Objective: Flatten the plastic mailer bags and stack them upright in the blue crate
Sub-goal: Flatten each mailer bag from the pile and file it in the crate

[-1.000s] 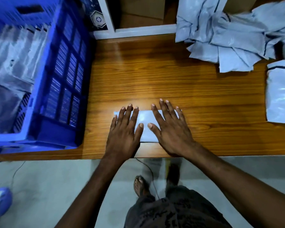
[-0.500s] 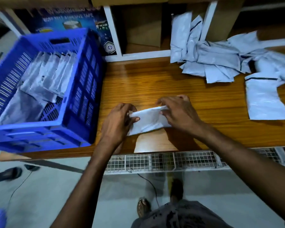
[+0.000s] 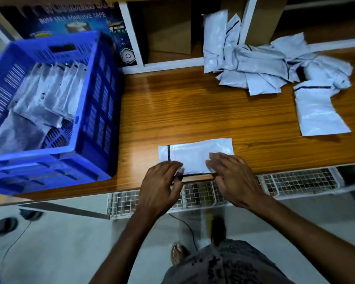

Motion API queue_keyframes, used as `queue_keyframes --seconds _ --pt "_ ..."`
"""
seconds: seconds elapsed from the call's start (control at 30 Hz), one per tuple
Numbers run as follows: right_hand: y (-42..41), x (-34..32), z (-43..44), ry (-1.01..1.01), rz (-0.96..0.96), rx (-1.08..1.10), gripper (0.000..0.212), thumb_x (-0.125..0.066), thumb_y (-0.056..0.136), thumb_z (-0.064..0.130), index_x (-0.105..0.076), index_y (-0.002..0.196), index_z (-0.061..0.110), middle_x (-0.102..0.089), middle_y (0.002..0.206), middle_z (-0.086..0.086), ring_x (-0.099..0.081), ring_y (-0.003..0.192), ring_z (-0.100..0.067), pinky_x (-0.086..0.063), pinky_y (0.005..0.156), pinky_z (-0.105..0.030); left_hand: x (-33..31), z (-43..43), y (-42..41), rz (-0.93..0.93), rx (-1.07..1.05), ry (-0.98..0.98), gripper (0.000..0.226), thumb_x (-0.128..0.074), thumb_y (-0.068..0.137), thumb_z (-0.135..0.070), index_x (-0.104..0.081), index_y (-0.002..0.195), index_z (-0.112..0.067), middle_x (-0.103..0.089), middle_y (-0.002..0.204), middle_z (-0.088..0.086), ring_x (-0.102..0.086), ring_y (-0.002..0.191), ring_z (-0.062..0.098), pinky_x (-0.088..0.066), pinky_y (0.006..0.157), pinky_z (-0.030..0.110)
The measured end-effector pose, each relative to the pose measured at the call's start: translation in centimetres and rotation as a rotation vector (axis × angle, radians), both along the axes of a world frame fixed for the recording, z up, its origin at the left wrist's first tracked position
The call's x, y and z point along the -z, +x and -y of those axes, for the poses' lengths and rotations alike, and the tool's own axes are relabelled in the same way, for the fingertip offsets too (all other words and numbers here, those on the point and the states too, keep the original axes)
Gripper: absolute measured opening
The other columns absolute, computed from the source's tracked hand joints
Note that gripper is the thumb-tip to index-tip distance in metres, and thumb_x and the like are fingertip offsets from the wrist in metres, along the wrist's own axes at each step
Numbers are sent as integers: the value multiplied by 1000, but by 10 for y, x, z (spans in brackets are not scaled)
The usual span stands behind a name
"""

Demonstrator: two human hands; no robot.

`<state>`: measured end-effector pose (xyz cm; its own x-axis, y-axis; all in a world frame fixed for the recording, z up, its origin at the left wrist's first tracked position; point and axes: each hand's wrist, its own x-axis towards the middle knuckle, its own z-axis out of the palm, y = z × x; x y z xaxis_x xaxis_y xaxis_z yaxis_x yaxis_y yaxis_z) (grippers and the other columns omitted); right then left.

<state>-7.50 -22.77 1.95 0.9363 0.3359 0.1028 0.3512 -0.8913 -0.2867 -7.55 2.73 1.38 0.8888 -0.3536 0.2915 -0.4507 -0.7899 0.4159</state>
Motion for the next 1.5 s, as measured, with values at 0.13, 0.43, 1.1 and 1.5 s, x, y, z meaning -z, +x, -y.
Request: queue_keyframes --seconds 0.13,0.43,1.1,1.5 --pt "28 2 -39 -50 -113 78 61 -19 102 42 -39 155 19 -32 164 -3 -25 153 -22 -20 122 -46 2 29 34 -155 -71 153 57 -25 109 -38 -43 155 -10 -40 162 9 -32 152 30 -30 121 44" --pt "35 34 -21 -131 -122 140 79 -13 102 69 -1 163 20 5 170 -2 11 156 -18 -2 127 -42 29 30 35 -238 -200 213 64 -20 109 -55 -18 165 -23 -12 172 -6 -2 158 8 -2 125 28" --pt "50 -1 -15 -159 -136 -164 92 -16 92 85 10 161 30 19 168 0 23 153 -15 6 125 -50 13 -29 20 -193 -264 -275 49 -32 112 -37 -37 158 -18 -29 165 -1 -23 151 2 -25 122 27" --pt "3 29 -35 -195 -32 -258 91 -66 84 31 -18 161 28 -21 167 -8 -15 155 -28 -24 121 -53 12 -46 -11 -29 -383 -219 24 -59 101 -5 -66 123 -10 -62 124 6 -61 113 23 -51 95 39"
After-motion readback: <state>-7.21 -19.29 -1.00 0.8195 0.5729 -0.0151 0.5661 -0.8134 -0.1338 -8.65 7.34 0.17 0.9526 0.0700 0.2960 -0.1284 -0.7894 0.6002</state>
